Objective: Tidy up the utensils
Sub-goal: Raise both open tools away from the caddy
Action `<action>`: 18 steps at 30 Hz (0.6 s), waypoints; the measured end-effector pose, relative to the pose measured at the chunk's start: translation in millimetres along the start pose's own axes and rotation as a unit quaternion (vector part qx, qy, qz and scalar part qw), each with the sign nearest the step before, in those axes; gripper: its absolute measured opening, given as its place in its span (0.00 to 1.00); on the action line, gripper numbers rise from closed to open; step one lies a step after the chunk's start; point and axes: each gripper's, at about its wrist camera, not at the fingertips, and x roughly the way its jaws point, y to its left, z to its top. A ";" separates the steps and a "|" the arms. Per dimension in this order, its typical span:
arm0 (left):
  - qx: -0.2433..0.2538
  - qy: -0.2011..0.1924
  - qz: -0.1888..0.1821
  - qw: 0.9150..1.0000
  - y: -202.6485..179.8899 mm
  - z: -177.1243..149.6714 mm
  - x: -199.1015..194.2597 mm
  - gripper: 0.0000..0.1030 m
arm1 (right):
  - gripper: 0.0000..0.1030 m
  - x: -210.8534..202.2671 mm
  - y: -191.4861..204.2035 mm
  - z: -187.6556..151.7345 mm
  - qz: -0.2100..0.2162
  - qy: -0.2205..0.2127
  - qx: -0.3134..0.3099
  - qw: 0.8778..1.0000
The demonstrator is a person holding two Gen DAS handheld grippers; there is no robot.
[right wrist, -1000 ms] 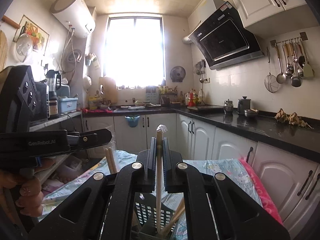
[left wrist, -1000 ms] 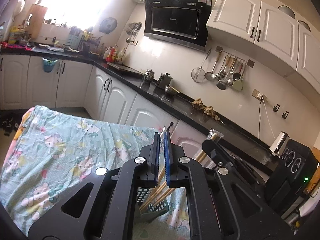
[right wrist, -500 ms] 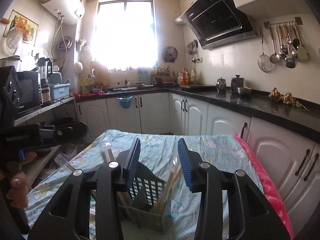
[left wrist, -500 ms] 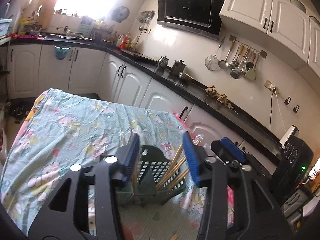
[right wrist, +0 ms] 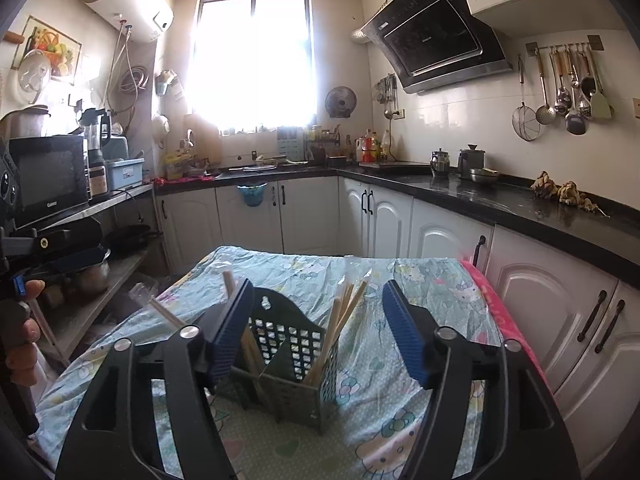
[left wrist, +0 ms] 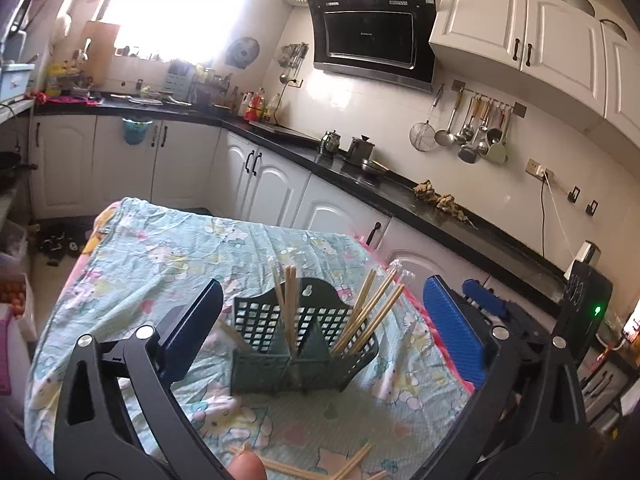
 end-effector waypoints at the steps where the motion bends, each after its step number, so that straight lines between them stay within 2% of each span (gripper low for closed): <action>1: 0.001 0.000 0.003 1.000 0.2 -1.5 -2.9 0.90 | 0.67 -3.7 2.3 -1.2 0.002 0.001 -0.003 1.000; 8: 0.001 0.002 0.017 1.000 4.7 -15.2 -23.9 0.90 | 0.77 -21.9 17.3 -4.6 0.015 0.006 -0.014 1.000; 18: -0.022 0.009 0.046 0.999 24.9 -36.5 -55.4 0.90 | 0.82 -38.7 42.9 -15.8 0.047 0.020 -0.036 0.998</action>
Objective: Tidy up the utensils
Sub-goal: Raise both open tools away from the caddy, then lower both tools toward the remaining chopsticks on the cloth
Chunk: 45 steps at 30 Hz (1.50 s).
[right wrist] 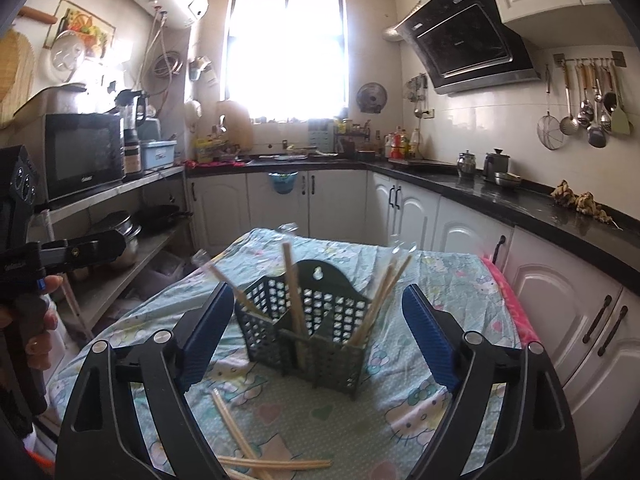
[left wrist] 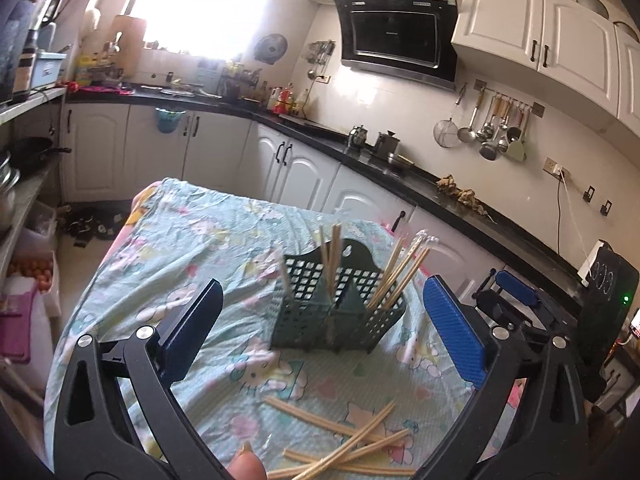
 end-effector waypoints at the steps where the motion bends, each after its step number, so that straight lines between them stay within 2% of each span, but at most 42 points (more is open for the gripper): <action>1: -0.002 0.002 0.002 1.000 1.9 -1.6 -1.7 0.90 | 0.83 -0.8 2.2 -1.1 0.001 0.002 -0.002 1.000; 14: -0.025 0.027 0.025 0.999 28.7 -26.5 -24.8 0.90 | 0.84 -10.2 31.9 -22.7 0.030 0.035 -0.026 0.999; 21: -0.019 0.053 0.032 0.998 37.8 -45.2 -29.0 0.90 | 0.85 -7.1 41.2 -39.1 0.038 0.062 -0.036 0.997; 28: -0.018 0.074 0.039 0.996 45.9 -62.1 -31.4 0.90 | 0.85 -11.0 54.2 -47.6 0.051 0.071 -0.059 0.994; 38: -0.034 0.108 0.047 0.992 66.6 -85.4 -32.4 0.90 | 0.85 1.0 81.2 -76.0 0.087 0.126 -0.108 0.982; 45: -0.047 0.151 0.044 0.986 77.6 -110.2 -28.9 0.89 | 0.85 11.4 96.2 -93.7 0.097 0.157 -0.144 0.972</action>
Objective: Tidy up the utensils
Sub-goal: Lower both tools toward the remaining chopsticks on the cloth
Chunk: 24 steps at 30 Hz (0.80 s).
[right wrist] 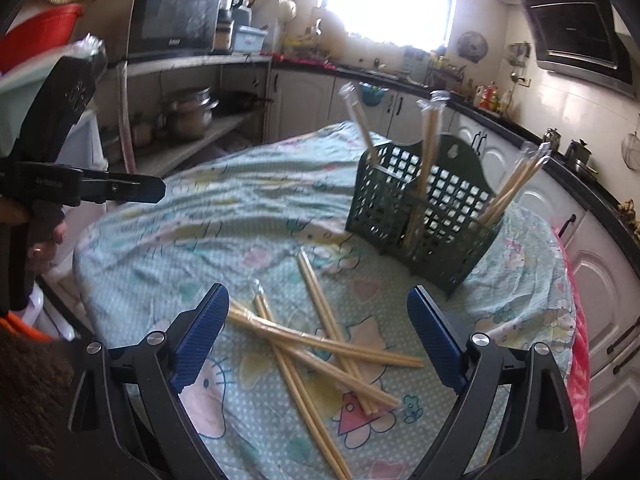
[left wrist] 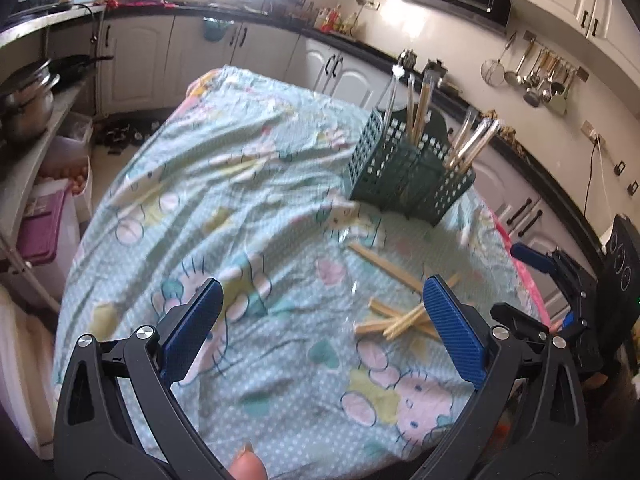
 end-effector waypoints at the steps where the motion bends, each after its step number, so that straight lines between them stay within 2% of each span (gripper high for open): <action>1: -0.002 0.007 -0.006 1.000 0.6 -2.2 2.8 0.84 | 0.85 1.7 1.4 -1.4 0.002 0.003 -0.004 1.000; 5: -0.012 0.036 -0.018 0.999 4.8 -8.4 16.6 0.65 | 0.84 11.6 11.5 -7.8 0.009 0.020 -0.035 0.999; 7: -0.022 0.058 -0.032 0.998 6.5 -13.6 25.8 0.52 | 0.84 15.9 17.2 -11.0 0.008 0.025 -0.051 0.998; 10: -0.026 0.084 -0.050 0.995 3.6 -21.4 36.9 0.39 | 0.82 22.3 23.2 -14.4 0.013 0.033 -0.064 0.997; 12: -0.030 0.099 -0.062 0.993 1.3 -25.3 42.9 0.34 | 0.81 26.7 27.3 -16.8 0.016 0.035 -0.072 0.997; 18: -0.036 0.127 -0.074 0.988 -3.8 -34.0 60.2 0.30 | 0.78 43.2 34.3 -21.5 0.013 0.043 -0.099 0.994; 24: -0.072 0.147 -0.089 0.982 5.2 -34.8 77.7 0.30 | 0.75 60.9 40.8 -22.6 0.010 0.052 -0.136 0.989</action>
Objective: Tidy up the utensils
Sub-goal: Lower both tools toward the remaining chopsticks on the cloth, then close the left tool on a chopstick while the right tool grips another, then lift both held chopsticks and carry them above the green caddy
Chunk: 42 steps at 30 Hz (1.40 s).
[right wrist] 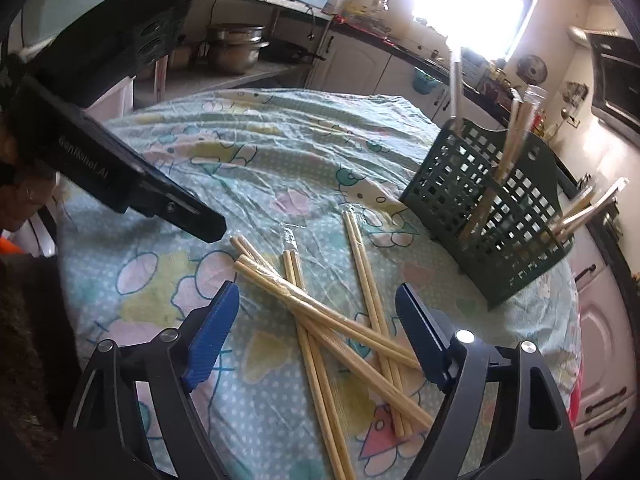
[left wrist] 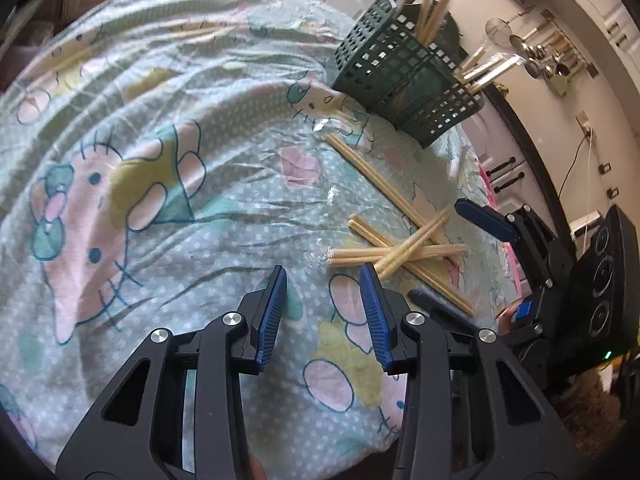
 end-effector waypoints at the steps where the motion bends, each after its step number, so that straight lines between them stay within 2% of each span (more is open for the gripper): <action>1: -0.006 0.001 -0.004 1.000 1.9 1.7 1.2 0.30 | 0.75 3.3 1.5 0.4 -0.001 0.001 -0.009 1.000; 6: -0.025 0.004 -0.023 0.999 7.2 9.2 5.9 0.30 | 0.70 16.0 6.0 4.4 0.000 0.008 -0.039 0.999; 10: -0.021 0.006 -0.026 0.999 4.1 11.4 7.9 0.30 | 0.63 22.1 12.8 6.9 0.003 0.009 -0.069 0.998; 12: -0.018 0.009 -0.026 0.999 3.2 12.2 9.6 0.25 | 0.58 24.0 17.9 8.0 0.008 0.009 -0.092 0.996; 13: -0.017 0.011 -0.026 0.999 3.1 12.9 11.6 0.21 | 0.52 24.5 19.7 8.1 0.010 0.008 -0.099 0.995; 14: -0.016 0.014 -0.026 0.999 3.4 13.5 13.7 0.18 | 0.40 25.4 21.7 8.4 0.015 0.008 -0.107 0.994; 16: -0.018 0.016 -0.022 0.999 5.3 14.6 16.4 0.11 | 0.25 27.1 23.1 8.1 0.021 0.009 -0.114 0.993; 17: -0.020 0.016 -0.024 0.999 6.6 15.1 16.6 0.11 | 0.23 26.8 23.1 7.7 0.021 0.008 -0.115 0.993; 22: -0.021 0.016 -0.030 0.999 8.9 16.8 15.5 0.06 | 0.19 17.7 15.4 6.0 0.019 -0.021 -0.097 0.995; 28: -0.014 0.008 -0.042 0.999 2.9 19.6 9.2 0.04 | 0.17 1.9 -6.5 8.7 -0.012 -0.054 -0.055 0.997; 37: 0.006 -0.033 -0.058 0.998 -19.9 27.8 -16.0 0.03 | 0.12 -33.9 -39.1 12.1 -0.061 -0.099 0.000 0.993; 42: 0.029 -0.053 -0.065 0.996 -41.1 32.2 -29.0 0.03 | 0.10 -56.8 -63.7 9.3 -0.099 -0.121 0.035 0.987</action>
